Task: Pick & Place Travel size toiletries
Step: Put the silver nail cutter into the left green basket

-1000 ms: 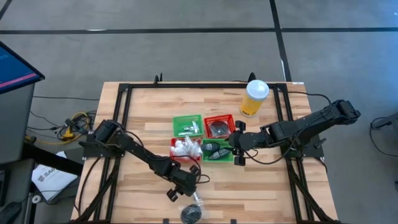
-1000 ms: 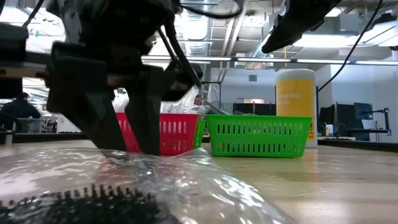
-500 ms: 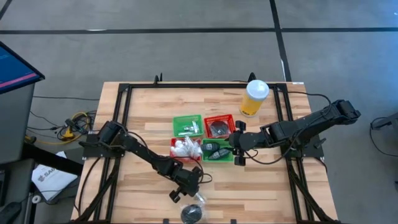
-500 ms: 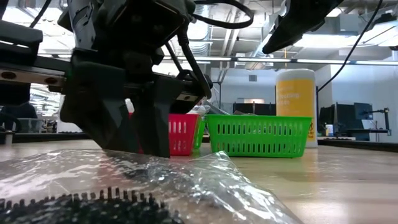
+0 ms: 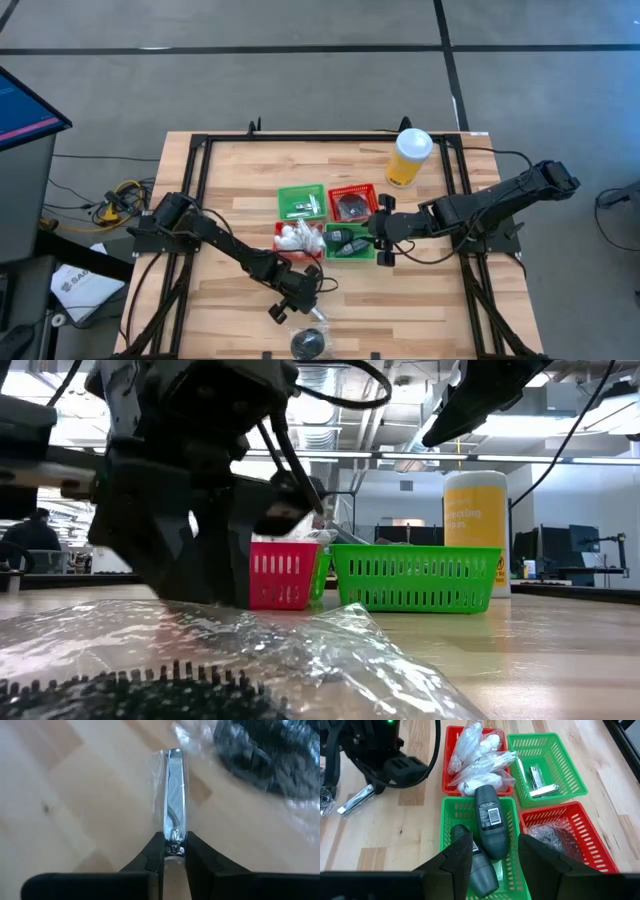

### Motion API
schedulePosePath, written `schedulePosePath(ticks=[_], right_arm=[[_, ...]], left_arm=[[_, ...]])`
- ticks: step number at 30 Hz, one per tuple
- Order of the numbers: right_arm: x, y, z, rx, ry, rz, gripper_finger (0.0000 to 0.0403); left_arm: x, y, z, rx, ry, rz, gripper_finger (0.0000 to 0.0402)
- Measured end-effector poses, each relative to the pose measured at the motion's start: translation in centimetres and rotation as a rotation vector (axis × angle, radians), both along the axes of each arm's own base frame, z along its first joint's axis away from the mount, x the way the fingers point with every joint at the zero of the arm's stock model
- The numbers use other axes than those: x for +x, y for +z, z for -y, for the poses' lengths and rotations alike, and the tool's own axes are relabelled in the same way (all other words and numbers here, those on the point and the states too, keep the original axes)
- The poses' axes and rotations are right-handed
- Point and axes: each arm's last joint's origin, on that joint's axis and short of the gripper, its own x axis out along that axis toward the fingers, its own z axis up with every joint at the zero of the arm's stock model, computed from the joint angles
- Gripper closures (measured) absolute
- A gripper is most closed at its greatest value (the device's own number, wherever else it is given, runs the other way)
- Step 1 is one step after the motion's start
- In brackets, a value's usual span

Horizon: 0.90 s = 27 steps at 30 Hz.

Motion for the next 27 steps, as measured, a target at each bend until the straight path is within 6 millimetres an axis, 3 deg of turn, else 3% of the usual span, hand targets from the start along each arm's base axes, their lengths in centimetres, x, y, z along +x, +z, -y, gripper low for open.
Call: schedulePosePath(ticks=[5, 15, 27], right_arm=[[0.0, 0.0, 0.0, 0.0, 0.0, -0.001, 0.0255], [0.0, 0.0, 0.0, -0.002, 0.0, -0.007, 0.0255], [-0.1, -0.1, 0.0, 0.004, -0.005, -0.007, 0.0255]], left_arm=[[-0.3, 2.5, -0.5, 0.048, 0.058, 0.058, 0.0364], [-1.0, 5.0, -1.1, 0.072, 0.166, 0.098, 0.0364], [-3.3, 11.2, -2.8, 0.11, 0.321, 0.229, 0.0362]])
